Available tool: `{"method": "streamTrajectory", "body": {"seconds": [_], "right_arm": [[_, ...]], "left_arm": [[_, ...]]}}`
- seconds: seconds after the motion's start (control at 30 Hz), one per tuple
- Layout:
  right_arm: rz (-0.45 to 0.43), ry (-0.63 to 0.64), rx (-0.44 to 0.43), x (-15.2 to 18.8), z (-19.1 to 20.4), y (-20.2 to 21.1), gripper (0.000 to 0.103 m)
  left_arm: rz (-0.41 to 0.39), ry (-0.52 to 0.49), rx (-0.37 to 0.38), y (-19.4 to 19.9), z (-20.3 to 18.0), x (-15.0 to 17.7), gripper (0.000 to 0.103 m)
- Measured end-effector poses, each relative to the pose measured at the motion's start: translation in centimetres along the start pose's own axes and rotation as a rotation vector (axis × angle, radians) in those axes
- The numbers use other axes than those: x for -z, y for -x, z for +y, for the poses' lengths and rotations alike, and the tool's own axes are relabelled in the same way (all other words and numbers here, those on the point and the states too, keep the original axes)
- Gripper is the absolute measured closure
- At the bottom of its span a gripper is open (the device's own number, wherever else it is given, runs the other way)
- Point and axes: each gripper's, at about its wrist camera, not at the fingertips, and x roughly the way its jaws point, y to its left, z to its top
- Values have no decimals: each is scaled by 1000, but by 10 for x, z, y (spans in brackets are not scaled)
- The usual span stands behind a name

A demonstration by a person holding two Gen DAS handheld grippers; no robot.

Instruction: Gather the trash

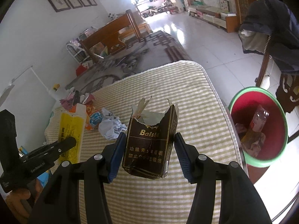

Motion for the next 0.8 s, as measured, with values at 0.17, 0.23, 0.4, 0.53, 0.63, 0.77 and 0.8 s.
{"method": "streamTrajectory", "body": {"seconds": [0.17,0.23,0.4,0.53,0.63,0.77,0.8], "right_arm": [[17,34,-24,-10,-5,-6,51],[24,38,-32,-11,-6,-8,51],[35,43,-48,-17,-16,-10,51],[30,33,-52,-20,-27,-6,51],[20,21,-50,-23,-39,0,51],[4,-4,-37,-27,-61,9,51],[-3,-14,-31,-27,-69,13,51]], "left_arm": [[-3,38,-26,-3,-4,-1,74],[1,49,-34,-5,-6,-1,74],[1,57,-52,-7,-16,-4,74],[5,48,-56,-12,-29,-8,74],[11,30,-51,-16,-43,-10,74],[22,0,-33,-23,-65,-13,74],[23,-7,-28,-25,-71,-14,74]]}}
